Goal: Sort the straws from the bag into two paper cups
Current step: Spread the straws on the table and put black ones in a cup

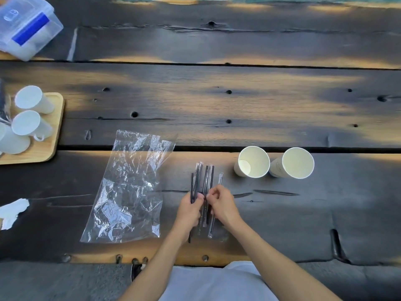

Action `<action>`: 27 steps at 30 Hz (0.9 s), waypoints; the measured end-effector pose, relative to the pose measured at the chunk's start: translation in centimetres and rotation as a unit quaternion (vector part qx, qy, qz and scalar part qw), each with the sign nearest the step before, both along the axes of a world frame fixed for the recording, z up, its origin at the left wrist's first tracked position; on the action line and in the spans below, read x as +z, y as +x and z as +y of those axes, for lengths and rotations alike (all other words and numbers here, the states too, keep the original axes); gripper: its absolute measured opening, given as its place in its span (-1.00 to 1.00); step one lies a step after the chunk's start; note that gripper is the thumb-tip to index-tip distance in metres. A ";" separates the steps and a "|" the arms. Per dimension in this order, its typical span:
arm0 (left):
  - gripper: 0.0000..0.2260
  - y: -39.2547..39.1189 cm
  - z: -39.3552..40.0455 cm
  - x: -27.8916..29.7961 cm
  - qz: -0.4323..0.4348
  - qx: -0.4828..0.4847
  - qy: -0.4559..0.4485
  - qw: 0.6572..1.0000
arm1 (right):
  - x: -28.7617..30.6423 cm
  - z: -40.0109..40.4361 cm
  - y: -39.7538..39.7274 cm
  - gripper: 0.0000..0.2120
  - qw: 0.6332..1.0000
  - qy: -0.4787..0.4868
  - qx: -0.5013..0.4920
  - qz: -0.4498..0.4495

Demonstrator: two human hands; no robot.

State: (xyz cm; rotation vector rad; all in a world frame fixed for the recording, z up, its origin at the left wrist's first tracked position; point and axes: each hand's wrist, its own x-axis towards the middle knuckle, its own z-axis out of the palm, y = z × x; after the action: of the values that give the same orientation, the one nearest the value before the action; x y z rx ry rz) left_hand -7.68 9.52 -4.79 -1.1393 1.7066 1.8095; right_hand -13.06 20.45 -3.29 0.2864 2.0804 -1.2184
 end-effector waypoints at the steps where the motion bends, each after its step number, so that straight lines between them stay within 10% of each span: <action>1: -0.86 -0.6 -0.1 -0.2 0.007 0.010 -0.037 0.999 | -0.4 0.2 -0.4 -0.83 0.999 0.039 -0.008 0.013; 10: -0.92 -3.2 0.8 -1.0 -0.075 -0.098 -0.303 0.945 | -2.5 -0.1 -2.1 -0.86 0.976 0.186 0.099 0.058; 27: -0.84 -4.5 2.1 -1.4 -0.078 -0.138 -0.297 0.942 | -1.7 1.6 -2.9 -0.84 0.993 0.118 0.033 -0.001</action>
State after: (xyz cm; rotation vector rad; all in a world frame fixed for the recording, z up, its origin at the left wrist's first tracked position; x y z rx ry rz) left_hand -12.16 11.60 -6.16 -1.1438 2.2523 1.0274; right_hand -15.97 22.08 -4.95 0.3242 2.2156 -0.9347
